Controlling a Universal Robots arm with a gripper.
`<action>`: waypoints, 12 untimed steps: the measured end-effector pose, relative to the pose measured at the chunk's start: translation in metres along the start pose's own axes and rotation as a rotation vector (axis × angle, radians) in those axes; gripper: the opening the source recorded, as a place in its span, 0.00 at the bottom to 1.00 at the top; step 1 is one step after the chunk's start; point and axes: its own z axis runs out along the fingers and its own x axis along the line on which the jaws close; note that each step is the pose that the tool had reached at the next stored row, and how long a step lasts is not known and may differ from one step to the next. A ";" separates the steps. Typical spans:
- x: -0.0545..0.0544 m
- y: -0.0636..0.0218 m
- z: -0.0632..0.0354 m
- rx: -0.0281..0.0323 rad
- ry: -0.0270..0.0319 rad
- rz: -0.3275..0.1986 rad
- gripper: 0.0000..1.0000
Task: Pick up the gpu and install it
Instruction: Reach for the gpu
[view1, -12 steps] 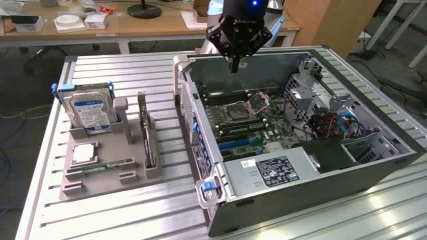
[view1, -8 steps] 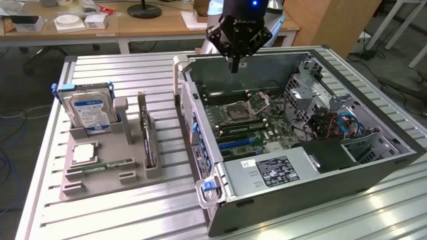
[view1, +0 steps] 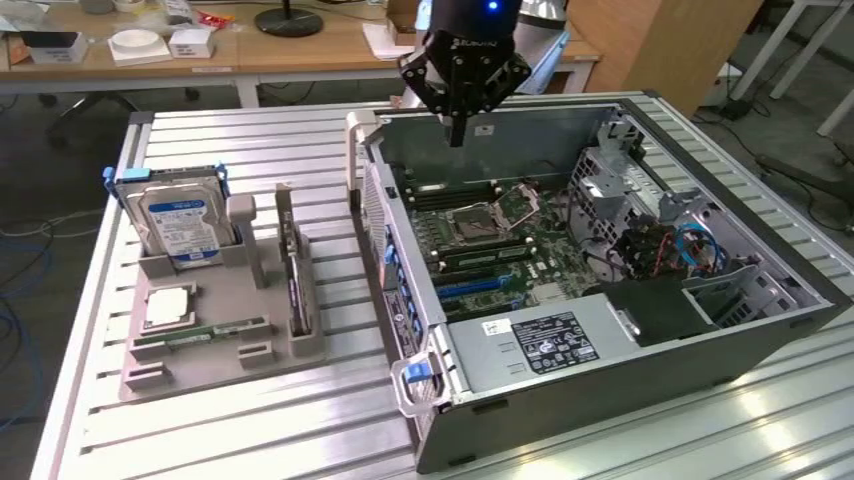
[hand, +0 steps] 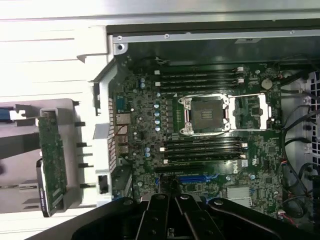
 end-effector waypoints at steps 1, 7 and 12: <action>0.004 -0.0003 -0.0001 0.0000 0.0000 0.000 0.10; 0.029 -0.0022 -0.0008 0.0000 0.0000 0.000 0.10; 0.052 -0.0039 -0.0014 0.0000 0.0000 0.000 0.10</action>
